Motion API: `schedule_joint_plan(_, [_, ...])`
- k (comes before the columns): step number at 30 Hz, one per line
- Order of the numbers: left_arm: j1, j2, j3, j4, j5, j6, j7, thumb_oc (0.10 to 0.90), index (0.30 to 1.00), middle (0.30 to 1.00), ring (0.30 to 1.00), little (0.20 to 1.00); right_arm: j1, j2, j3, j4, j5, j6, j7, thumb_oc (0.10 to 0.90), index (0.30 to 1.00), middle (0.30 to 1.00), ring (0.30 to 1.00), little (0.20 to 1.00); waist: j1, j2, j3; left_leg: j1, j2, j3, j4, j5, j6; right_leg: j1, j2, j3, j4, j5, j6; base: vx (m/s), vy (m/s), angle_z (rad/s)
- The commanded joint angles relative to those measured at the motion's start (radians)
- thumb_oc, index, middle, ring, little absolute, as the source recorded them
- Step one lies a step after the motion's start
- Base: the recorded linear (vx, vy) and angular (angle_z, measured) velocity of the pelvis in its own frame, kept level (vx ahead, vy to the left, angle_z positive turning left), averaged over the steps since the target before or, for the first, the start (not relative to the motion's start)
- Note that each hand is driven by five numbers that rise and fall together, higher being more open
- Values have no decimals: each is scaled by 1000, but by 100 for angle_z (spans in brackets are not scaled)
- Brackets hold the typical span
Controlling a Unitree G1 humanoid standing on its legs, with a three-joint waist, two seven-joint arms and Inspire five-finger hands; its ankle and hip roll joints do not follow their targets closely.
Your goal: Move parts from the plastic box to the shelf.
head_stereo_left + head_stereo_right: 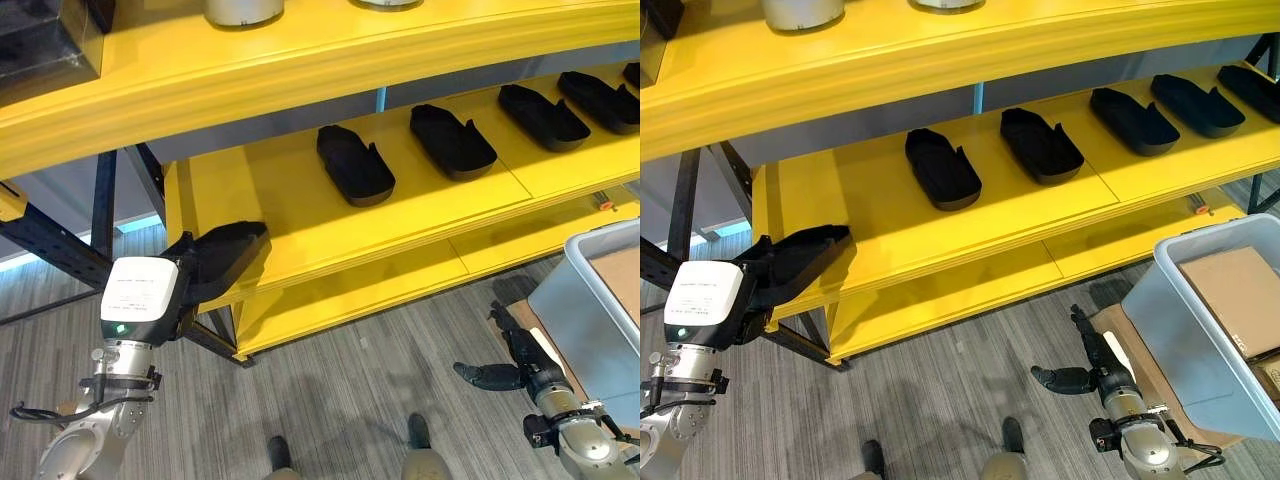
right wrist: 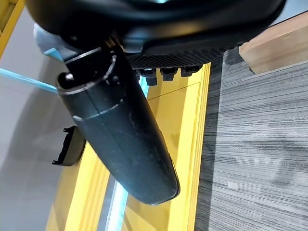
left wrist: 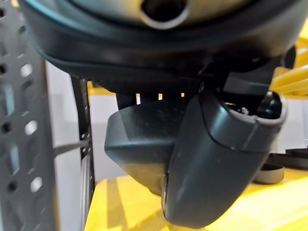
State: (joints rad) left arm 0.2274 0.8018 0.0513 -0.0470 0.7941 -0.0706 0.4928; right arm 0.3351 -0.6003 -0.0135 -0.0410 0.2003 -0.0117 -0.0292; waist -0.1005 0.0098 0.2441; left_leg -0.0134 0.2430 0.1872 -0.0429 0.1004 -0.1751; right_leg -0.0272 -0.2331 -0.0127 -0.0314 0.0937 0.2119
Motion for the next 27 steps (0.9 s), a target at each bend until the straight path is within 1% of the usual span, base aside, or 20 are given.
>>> schedule_joint_plan(1, [-138, 41, 77, -7, -1, 36, 54, 400, 300, 300, 300, 300, -68, -21, -55, -116, 31, -84, -26, 900, 1000, 1000, 1000, 1000, -10, -32, -32, -83, -64, -13, 165, -141, 103, -22, 0, -79, 132, -132, -39, 0, 0, 0])
schedule_joint_plan(2, [-166, 41, 49, 13, -7, 49, 50, 400, 300, 300, 300, 300, -82, -25, -42, -111, 26, -81, -25, 900, 1000, 1000, 1000, 1000, -12, -33, -30, -89, -62, -15, 171, -140, 102, -25, 2, -76, 137, -134, -41, 0, 0, 0])
schedule_joint_plan(3, [-175, 41, 41, 20, -7, 50, 50, 400, 300, 300, 300, 300, -86, -26, -39, -111, 26, -79, -25, 900, 1000, 1000, 1000, 1000, -12, -33, -29, -91, -61, -15, 173, -140, 101, -26, 3, -75, 138, -135, -41, 0, 0, 0])
schedule_joint_plan(5, [-244, 41, -22, 55, -5, 124, 22, 400, 300, 300, 300, 300, -111, -35, -10, -100, 27, -73, -26, 900, 1000, 1000, 1000, 1000, -20, -35, -25, -100, -57, -17, 179, -137, 99, -32, 7, -68, 144, -138, -43, 0, 0, 0])
schedule_joint_plan(6, [-264, 39, -40, 70, -13, 125, 27, 400, 300, 300, 300, 300, -117, -35, -5, -98, 22, -71, -25, 900, 1000, 1000, 1000, 1000, -20, -35, -23, -103, -57, -17, 181, -137, 99, -34, 8, -66, 146, -139, -43, 0, 0, 0])
schedule_joint_plan(7, [-328, 40, -86, 95, -20, 172, 10, 400, 300, 300, 300, 300, -136, -44, 15, -95, 25, -66, -26, 900, 1000, 1000, 1000, 1000, -26, -38, -17, -114, -54, -18, 186, -134, 97, -39, 11, -61, 148, -141, -45, 0, 0, 0])
schedule_joint_plan(8, [-355, 39, -106, 107, -27, 185, 6, 400, 300, 300, 300, 300, -145, -46, 24, -94, 22, -66, -27, 900, 1000, 1000, 1000, 1000, -29, -38, -14, -119, -53, -19, 189, -133, 96, -42, 12, -58, 150, -143, -46, -37, -19, -1])
schedule_joint_plan(9, [-423, 37, -148, 138, -26, 222, -2, 400, 300, 300, 300, 300, -168, -54, 39, -87, 23, -66, -29, 900, 1000, 1000, 1000, 1000, -35, -40, -3, -134, -49, -19, 197, -129, 93, -52, 15, -54, 155, -144, -49, -40, -10, -1])
schedule_joint_plan(11, [-475, 35, -182, 161, -38, 253, -17, 400, 300, 300, 300, 300, -185, -56, 51, -83, 20, -66, -29, 900, 1000, 1000, 1000, 1000, -39, -40, 6, -144, -46, -21, 201, -127, 90, -59, 18, -49, 159, -146, -52, -60, -12, -3])
schedule_joint_plan(12, [-540, 34, -218, 195, -61, 275, -21, 400, 300, 300, 300, 300, -212, -63, 67, -82, 16, -65, -30, 900, 1000, 1000, 1000, 1000, -48, -42, 21, -158, -42, -21, 207, -124, 87, -73, 22, -43, 164, -149, -55, -80, -9, -4])
schedule_joint_plan(13, [-565, 35, -232, 209, -67, 290, -25, 400, 300, 300, 300, 300, -222, -66, 72, -82, 14, -64, -30, 900, 1000, 1000, 1000, 1000, -52, -42, 26, -163, -41, -21, 209, -123, 86, -77, 24, -41, 166, -150, -57, -99, 4, -5])
schedule_joint_plan(14, [-619, 32, -265, 241, -86, 309, -21, 400, 300, 300, 300, 300, -243, -70, 81, -83, 14, -56, -29, 900, 1000, 1000, 1000, 1000, -59, -42, 37, -174, -37, -20, 213, -120, 83, -88, 28, -34, 171, -152, -60, -70, 17, -6])
schedule_joint_plan(15, [-641, 30, -276, 254, -98, 317, -21, 400, 300, 300, 300, 300, -252, -73, 85, -85, 14, -52, -28, 900, 1000, 1000, 1000, 1000, -64, -42, 42, -177, -35, -19, 214, -119, 81, -93, 31, -31, 173, -153, -62, -77, 27, -10])
schedule_joint_plan(17, [-713, 27, -314, 291, -128, 361, -29, 400, 300, 300, 300, 300, -276, -84, 94, -86, 14, -48, -22, 900, 1000, 1000, 1000, 1000, -75, -43, 57, -188, -31, -17, 216, -116, 78, -108, 36, -23, 180, -155, -66, -75, 29, -8])
schedule_joint_plan(18, [-763, 14, -337, 330, -141, 380, -14, 400, 300, 300, 300, 300, -294, -91, 99, -83, 15, -50, -14, 900, 1000, 1000, 1000, 1000, -86, -46, 69, -198, -26, -16, 220, -113, 76, -123, 41, -15, 188, -156, -69, -74, 25, -4])
schedule_joint_plan(20, [-817, 12, -364, 370, -159, 399, -11, 400, 300, 300, 300, 300, -311, -102, 104, -84, 17, -52, -3, 900, 1000, 1000, 1000, 1000, -96, -48, 81, -207, -24, -14, 223, -113, 74, -136, 45, -7, 195, -159, -72, -75, 20, -4])
schedule_joint_plan(21, [-857, 6, -387, 398, -175, 433, -16, 400, 300, 300, 300, 300, -323, -111, 108, -85, 22, -53, 5, 900, 1000, 1000, 1000, 1000, -104, -51, 91, -216, -21, -12, 228, -112, 73, -146, 49, -2, 201, -160, -75, -75, 16, -7])
schedule_joint_plan(23, [-882, -2, -403, 425, -200, 456, -18, 400, 300, 300, 300, 300, -331, -113, 111, -84, 22, -55, 8, 900, 1000, 1000, 1000, 1000, -110, -52, 96, -220, -19, -11, 229, -111, 72, -155, 52, 3, 206, -161, -76, -58, 8, -8])
schedule_joint_plan(25, [-952, -33, -428, 519, -242, 486, -9, 400, 300, 300, 300, 300, -359, -124, 117, -92, 26, -57, 21, 900, 1000, 1000, 1000, 1000, -127, -60, 116, -234, -14, -5, 234, -111, 71, -181, 59, 13, 219, -165, -80, -87, 8, -15])
schedule_joint_plan(27, [-981, -47, -439, 556, -278, 515, 11, 400, 300, 300, 300, 300, -374, -132, 120, -98, 22, -58, 31, 900, 1000, 1000, 1000, 1000, -138, -63, 128, -242, -12, -1, 238, -111, 70, -196, 64, 21, 229, -167, -83, -72, 21, -24])
